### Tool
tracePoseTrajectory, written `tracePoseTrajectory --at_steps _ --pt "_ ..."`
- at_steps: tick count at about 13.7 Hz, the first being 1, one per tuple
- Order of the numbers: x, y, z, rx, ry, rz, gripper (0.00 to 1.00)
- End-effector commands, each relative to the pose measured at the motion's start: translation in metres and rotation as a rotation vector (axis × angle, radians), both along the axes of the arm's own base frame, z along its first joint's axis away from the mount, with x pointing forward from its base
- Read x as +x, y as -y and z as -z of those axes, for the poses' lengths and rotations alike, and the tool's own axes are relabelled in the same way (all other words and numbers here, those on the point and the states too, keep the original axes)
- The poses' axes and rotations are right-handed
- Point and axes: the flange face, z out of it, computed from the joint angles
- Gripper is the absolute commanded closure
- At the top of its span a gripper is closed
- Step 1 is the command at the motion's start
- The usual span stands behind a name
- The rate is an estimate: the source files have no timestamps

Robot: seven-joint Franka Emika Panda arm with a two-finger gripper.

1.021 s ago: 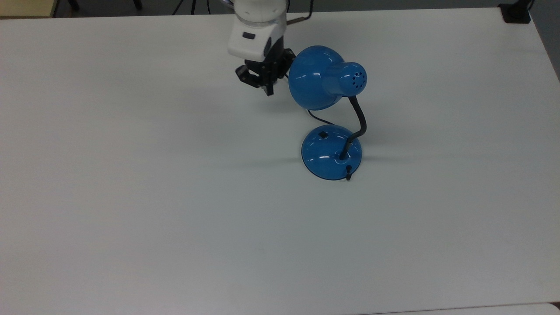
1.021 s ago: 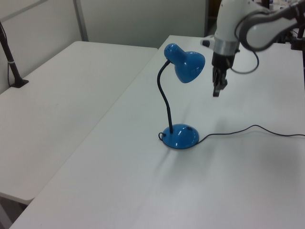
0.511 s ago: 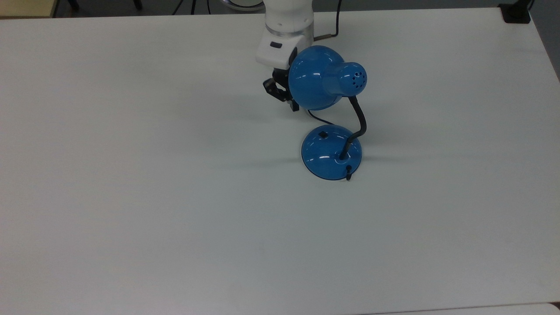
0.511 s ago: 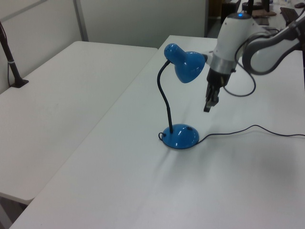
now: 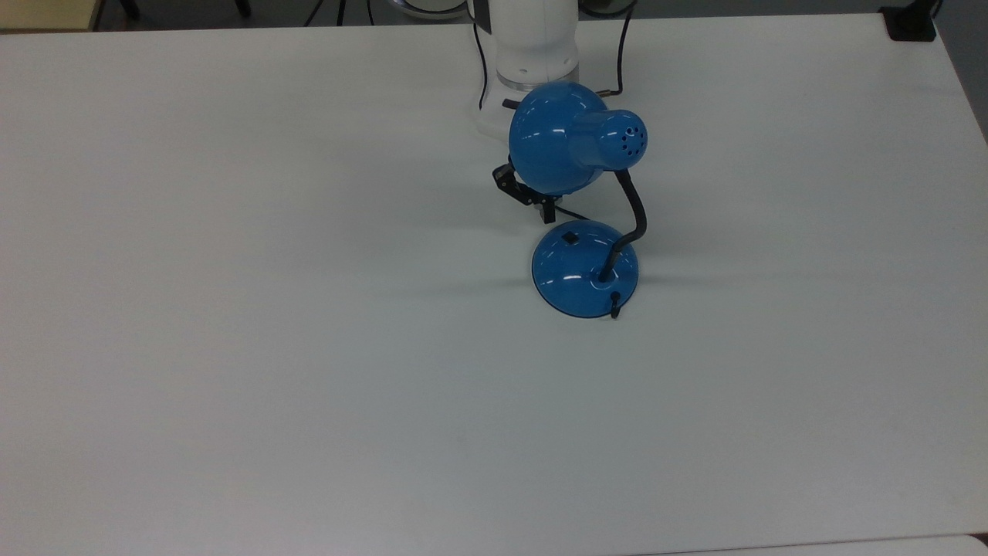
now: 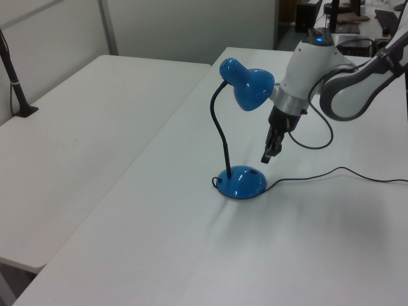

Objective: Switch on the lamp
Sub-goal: 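Press the switch on the lamp base with the gripper fingers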

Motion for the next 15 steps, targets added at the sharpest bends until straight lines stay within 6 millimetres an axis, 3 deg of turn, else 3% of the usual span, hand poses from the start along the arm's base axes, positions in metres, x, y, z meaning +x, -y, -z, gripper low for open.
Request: tracePoseTrajectory --at_steps 1,9,15 --pt "0.001 -0.013 0.003 0.041 0.033 0.038 1.00" --pt "0.018 -0.025 0.006 0.077 0.073 0.069 1.00" --pt "0.017 -0.033 0.017 0.073 0.058 0.055 1.00"
